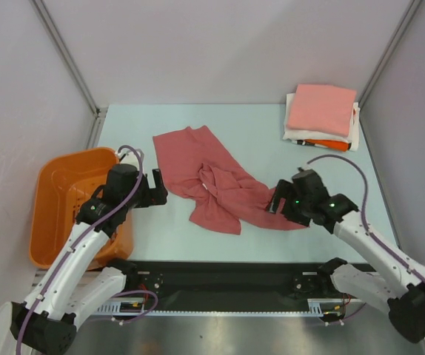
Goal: Fold and stack the t-shirts
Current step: Flatten the tshirt out
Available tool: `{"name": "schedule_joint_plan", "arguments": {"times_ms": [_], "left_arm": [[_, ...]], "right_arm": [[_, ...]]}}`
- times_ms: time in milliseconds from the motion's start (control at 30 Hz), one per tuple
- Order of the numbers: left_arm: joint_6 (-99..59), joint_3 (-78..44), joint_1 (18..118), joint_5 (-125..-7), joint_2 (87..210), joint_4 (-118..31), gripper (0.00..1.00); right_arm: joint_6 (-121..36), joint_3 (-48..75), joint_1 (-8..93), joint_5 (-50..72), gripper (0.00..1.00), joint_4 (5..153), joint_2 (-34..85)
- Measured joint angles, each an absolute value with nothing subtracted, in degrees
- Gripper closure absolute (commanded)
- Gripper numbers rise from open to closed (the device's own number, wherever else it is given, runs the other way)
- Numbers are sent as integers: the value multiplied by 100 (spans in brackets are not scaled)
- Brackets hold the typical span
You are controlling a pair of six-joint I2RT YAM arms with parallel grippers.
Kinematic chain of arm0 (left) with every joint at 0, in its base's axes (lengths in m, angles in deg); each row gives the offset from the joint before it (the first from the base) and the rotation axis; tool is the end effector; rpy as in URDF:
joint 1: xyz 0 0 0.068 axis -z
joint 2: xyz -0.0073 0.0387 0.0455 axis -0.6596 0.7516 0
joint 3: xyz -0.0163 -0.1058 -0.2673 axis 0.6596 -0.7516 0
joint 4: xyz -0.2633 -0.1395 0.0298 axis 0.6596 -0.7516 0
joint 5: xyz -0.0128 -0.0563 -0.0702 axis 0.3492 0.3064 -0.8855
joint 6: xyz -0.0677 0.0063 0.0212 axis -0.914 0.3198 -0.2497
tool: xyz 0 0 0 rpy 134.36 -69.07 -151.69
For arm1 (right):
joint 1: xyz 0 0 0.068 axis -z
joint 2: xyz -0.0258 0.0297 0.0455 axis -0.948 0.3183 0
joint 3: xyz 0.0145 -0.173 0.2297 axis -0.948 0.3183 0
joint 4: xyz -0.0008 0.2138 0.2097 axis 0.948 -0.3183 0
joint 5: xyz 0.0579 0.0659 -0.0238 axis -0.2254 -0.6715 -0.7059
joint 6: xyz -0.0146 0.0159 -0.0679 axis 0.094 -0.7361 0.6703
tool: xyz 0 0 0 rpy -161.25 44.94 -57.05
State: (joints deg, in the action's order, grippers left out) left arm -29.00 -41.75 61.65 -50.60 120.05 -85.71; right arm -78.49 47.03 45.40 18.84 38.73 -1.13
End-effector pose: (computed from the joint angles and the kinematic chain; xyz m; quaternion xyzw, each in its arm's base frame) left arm 0.2049 -0.0686 0.2959 -0.0258 0.9040 -0.0966 0.4156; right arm 0.2054 0.1003 0.2357 0.1366 0.9364 0.1826 0.2668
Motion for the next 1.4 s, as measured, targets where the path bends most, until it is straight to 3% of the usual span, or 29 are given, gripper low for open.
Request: {"name": "schedule_joint_plan", "arguments": {"times_ms": [200, 367, 800, 900, 933, 1033, 1233, 1400], "left_arm": [[-2900, -4175, 6165, -5063, 12016, -8543, 0], [-2900, -4175, 6165, -5078, 12020, -8536, 0], [-2900, -4228, 6165, -5159, 12020, -8530, 0], [-2900, -4228, 6165, -5137, 12014, -8530, 0], [-2900, -4228, 6165, -5130, 12012, -8530, 0], [-2900, -4228, 6165, -5111, 12003, -8530, 0], [-2900, -4239, 6165, -5074, 11902, -8530, 0], [-2902, -4236, 6165, -5047, 11918, -8530, 0]], "right_arm": [[-8367, 4389, 2394, 2310, 18, 4542, 1192], [-8571, 4293, 1758, 2380, 25, 5025, 2342], [-8245, 3812, 1830, 2397, 56, 5668, 3662], [-8241, 3785, 1819, 2400, 75, 5760, 3784], [-8232, 3785, 1819, 2400, 86, 5803, 3823], [-8267, 3781, 1843, 2393, 100, 5823, 3887], [-8293, 4008, 2109, 2319, 100, 5799, 3640], [-8262, 4540, 2964, 2395, 100, 5185, 2106]]}}
